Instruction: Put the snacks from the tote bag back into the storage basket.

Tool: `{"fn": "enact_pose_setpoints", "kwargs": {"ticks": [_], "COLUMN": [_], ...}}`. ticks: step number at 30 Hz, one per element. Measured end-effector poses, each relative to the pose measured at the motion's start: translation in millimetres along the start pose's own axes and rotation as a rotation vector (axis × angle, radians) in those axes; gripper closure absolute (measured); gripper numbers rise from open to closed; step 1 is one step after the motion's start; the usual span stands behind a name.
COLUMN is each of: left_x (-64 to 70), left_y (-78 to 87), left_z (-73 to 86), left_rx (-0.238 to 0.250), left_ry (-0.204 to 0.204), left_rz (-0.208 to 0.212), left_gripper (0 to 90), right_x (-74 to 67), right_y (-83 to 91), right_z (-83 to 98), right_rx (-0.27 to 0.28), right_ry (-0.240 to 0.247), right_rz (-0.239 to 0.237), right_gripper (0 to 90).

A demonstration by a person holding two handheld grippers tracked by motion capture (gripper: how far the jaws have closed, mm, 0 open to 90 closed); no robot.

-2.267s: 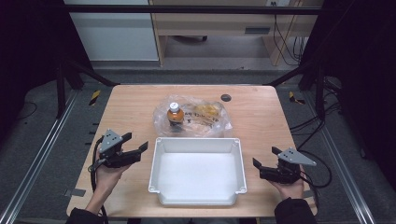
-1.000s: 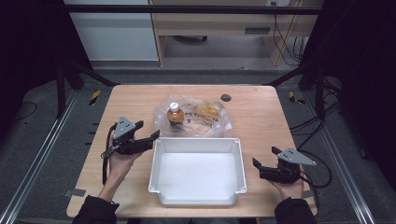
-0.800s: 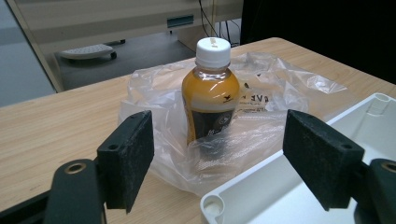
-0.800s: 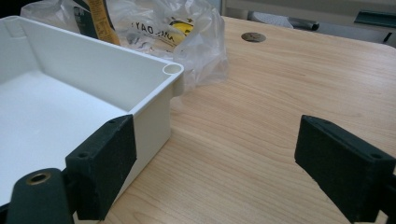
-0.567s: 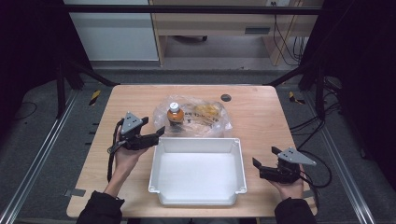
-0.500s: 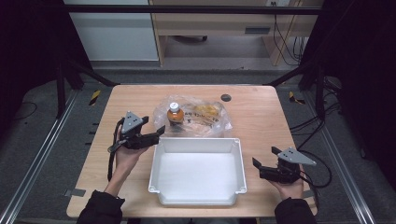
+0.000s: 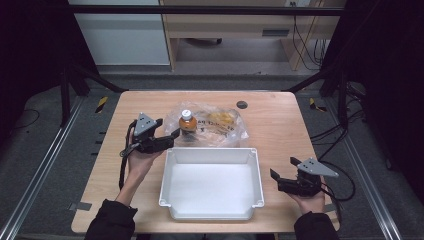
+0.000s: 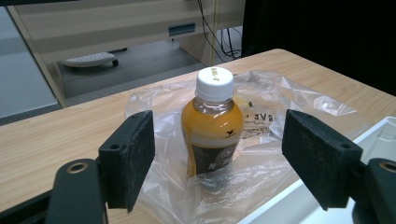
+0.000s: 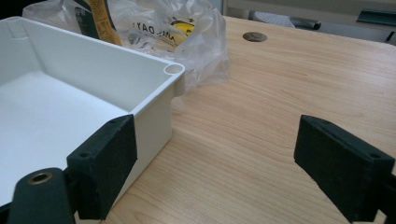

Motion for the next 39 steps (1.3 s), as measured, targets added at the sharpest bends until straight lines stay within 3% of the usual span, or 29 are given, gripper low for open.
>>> {"fn": "enact_pose_setpoints", "kwargs": {"ticks": [23,39], "left_x": [5.3,4.6], "left_y": [-26.4,-45.9], "left_z": [-16.8,-14.0], "left_rx": [-0.005,-0.026], "left_ry": [-0.011,-0.021], "left_rz": [-0.013,-0.025], "left_gripper": [26.8,31.9], "right_x": [-0.8,-2.1], "right_y": [-0.6,-1.7], "right_z": [-0.4,0.0], "right_rx": [0.001,-0.002], "right_ry": [-0.001,0.005], "right_rz": [-0.01,-0.022], "right_gripper": [14.4,16.3]}}
Point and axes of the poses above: each handheld gripper's, and its own axes: y roughly backward along the jaws, z roughly out of its underside, x roughly to its right, the point moved 8 cm from there along -y, roughly forward along the jaws, and after that the axes turned 3 degrees about -z, right-handed, at the moved point
